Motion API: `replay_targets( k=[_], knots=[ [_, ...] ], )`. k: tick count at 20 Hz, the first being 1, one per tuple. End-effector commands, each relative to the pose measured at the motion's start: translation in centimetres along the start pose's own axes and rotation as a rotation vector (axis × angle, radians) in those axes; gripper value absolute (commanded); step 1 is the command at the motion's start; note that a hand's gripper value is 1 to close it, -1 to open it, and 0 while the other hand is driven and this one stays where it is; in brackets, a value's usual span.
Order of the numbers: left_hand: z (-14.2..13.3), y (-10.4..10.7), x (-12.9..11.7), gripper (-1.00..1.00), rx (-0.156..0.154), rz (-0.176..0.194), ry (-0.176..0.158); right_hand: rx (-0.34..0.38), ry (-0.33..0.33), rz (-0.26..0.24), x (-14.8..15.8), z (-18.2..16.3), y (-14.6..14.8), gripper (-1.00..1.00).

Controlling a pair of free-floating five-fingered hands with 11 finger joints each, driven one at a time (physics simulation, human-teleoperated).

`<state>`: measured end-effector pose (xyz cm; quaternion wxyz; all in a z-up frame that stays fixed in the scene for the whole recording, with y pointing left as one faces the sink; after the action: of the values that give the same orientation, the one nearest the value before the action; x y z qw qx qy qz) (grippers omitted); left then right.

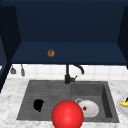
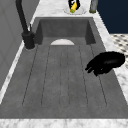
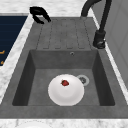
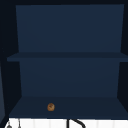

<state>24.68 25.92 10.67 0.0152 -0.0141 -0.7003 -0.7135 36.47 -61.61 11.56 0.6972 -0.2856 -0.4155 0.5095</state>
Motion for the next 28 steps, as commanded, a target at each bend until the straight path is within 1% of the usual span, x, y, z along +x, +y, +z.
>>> replay_targets(
  k=[1, 3, 4, 6, 8, 9, 10, 12, 13, 15, 19, 20, 22, 23, 25, 26, 28],
  knots=[
    [0.0, 0.0, 0.0, 0.00, 0.000, 0.000, 0.000, -0.015, -0.079, 0.039, -1.2, -1.1, -0.3, 1.00],
    [0.0, 0.0, 0.0, 0.00, 0.000, 0.000, 0.000, 0.002, -0.129, 0.034, -2.2, -1.0, 0.1, 1.00],
    [0.0, 0.0, 0.0, 0.00, 0.000, 0.000, 0.000, -0.001, -0.152, 0.019, -2.8, -1.0, 0.2, 1.00],
    [0.0, 0.0, 0.0, 0.00, 0.000, 0.000, 0.000, -0.011, -0.158, -0.010, -3.2, -0.9, 0.4, 1.00],
    [0.0, 0.0, 0.0, 0.00, 0.000, 0.000, 0.000, -0.008, -0.170, -0.050, -3.4, -0.8, -0.4, 1.00],
    [0.0, 0.0, 0.0, 0.00, 0.000, 0.000, 0.000, 0.003, -0.169, -0.059, -3.3, -0.5, -1.0, -1.00],
    [0.0, 0.0, 0.0, 0.00, 0.000, 0.000, 0.000, 0.016, -0.159, -0.054, -3.2, -0.1, -1.7, -1.00],
    [0.0, 0.0, 0.0, 0.00, 0.000, 0.000, 0.000, 0.007, -0.154, -0.018, -2.9, 0.7, -3.8, -1.00],
    [0.0, 0.0, 0.0, 0.00, 0.000, 0.000, 0.000, 0.005, -0.150, -0.011, -2.8, 1.0, -4.8, -1.00],
    [0.0, 0.0, 0.0, 0.00, 0.000, 0.000, 0.000, 0.012, -0.144, -0.005, -2.6, 1.6, -6.7, -1.00],
    [0.0, 0.0, 0.0, 0.00, 0.000, 0.000, 0.000, 0.026, -0.134, 0.005, -2.4, 3.2, -9.5, -1.00],
    [0.0, 0.0, 0.0, 0.00, 0.000, 0.000, 0.000, 0.043, -0.129, 0.006, -2.4, 3.3, -9.8, -1.00],
    [0.0, 0.0, 0.0, 0.00, 0.000, 0.000, 0.000, 0.075, -0.119, 0.004, -2.4, 3.7, -9.3, -1.00],
    [0.0, 0.0, 0.0, 0.00, 0.000, 0.000, 0.000, 0.066, -0.122, 0.007, -2.5, 3.9, -9.0, -1.00],
    [0.0, 0.0, 0.0, 0.00, 0.000, 0.000, 0.000, 0.010, -0.141, 0.012, -2.2, 3.6, -9.2, -1.00],
    [0.0, 0.0, 0.0, 0.00, 0.000, 0.000, 0.000, 0.013, -0.140, 0.013, -2.3, 3.4, -9.6, -1.00],
    [0.0, 0.0, 0.0, 0.00, 0.000, 0.000, 0.000, 0.063, -0.137, 0.013, -2.6, 3.5, -10.0, -1.00]
  ],
)
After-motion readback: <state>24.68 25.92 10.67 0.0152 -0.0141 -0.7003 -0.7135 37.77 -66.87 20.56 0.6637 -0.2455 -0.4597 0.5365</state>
